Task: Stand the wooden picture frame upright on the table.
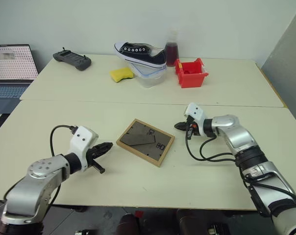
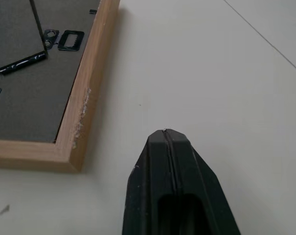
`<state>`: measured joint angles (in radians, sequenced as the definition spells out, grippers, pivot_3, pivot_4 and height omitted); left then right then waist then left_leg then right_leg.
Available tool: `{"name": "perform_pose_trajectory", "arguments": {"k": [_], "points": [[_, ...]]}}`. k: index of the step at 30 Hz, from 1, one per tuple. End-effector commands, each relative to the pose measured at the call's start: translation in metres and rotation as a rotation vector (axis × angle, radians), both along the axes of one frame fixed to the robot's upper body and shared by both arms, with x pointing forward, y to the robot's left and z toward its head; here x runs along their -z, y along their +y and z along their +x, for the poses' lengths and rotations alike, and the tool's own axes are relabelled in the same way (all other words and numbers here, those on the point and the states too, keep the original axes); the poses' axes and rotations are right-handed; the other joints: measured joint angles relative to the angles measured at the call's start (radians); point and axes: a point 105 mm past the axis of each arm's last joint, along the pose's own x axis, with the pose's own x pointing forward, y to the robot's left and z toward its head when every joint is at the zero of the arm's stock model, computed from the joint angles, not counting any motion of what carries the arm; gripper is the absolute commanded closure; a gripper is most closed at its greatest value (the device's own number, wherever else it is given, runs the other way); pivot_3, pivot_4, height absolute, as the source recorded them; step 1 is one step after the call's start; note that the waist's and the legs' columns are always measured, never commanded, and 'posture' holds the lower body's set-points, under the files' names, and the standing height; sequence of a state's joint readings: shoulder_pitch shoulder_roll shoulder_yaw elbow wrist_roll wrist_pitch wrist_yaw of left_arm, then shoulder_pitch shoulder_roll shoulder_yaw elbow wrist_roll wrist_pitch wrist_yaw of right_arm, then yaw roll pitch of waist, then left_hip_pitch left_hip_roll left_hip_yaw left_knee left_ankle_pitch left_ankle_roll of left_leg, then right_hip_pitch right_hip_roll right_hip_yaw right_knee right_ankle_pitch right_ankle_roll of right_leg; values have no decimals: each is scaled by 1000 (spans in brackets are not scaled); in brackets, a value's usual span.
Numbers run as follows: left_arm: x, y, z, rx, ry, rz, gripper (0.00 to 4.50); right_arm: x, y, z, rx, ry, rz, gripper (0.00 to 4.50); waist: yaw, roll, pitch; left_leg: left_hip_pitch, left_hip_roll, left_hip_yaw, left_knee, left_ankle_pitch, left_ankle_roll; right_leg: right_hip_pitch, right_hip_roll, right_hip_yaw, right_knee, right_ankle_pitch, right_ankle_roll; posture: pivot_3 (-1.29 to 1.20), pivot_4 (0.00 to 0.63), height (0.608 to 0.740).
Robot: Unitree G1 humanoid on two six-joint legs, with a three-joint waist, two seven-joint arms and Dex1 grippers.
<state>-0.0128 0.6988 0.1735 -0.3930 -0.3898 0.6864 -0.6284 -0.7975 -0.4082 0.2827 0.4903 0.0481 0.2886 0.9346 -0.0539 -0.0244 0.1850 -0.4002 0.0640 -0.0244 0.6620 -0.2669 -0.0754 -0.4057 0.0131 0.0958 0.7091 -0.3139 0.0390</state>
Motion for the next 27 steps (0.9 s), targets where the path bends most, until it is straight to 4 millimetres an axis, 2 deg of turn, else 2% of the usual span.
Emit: {"name": "perform_pose_trajectory", "arguments": {"k": [1, 7, 10, 15, 20, 24, 27], "points": [[8, -8, 10, -9, -25, 14, 4486, -1, 14, -3, -31, -34, -6, 4500, 0, 0, 0, 0, 0, 0, 0, 0, 0, 0, 0, 0, 0, 0, 0, 0, 150, 740], [9, -45, 32, 57, -53, -25, 4486, 5, 31, -45, -185, 39, 13, 4500, 16, 0, 0, -1, 0, -1, 0, 0, 0, 0, 0, -1, 0, 0, 0, 0, 150, 740], [7, -59, 44, 92, -67, -29, 4486, 5, 30, -60, -207, 58, 9, 4500, 21, 0, 0, 0, -1, -1, 1, 0, 0, 0, 0, -1, 1, 0, 0, 0, 150, 740], [9, -80, 47, 168, -60, -30, 4486, 5, 24, -78, -205, 93, -4, 4500, 20, 0, 0, 0, -1, -1, 1, 0, 0, 0, 0, -1, 1, 0, 0, 0, 150, 740], [9, -92, 42, 233, -37, -44, 4486, 7, 8, -74, -111, 65, -40, 4500, 21, 0, 0, 0, -1, -1, 1, 0, 0, 0, 1, -1, 2, 0, 0, 0, 150, 740], [5, -90, 33, 293, -20, -6, 4486, -2, -9, -60, 6, 34, -37, 4500, 21, 0, 0, 0, -1, -1, 1, 0, 0, 0, 1, -1, 1, 0, 0, 0, 150, 740], [-5, -85, 21, 339, 5, -2, 4486, -9, -29, -54, 61, -18, -94, 4500, 21, 0, 0, 0, -1, -1, 1, 0, 0, 0, 1, -1, 1, 0, 0, 0, 150, 740]]}}
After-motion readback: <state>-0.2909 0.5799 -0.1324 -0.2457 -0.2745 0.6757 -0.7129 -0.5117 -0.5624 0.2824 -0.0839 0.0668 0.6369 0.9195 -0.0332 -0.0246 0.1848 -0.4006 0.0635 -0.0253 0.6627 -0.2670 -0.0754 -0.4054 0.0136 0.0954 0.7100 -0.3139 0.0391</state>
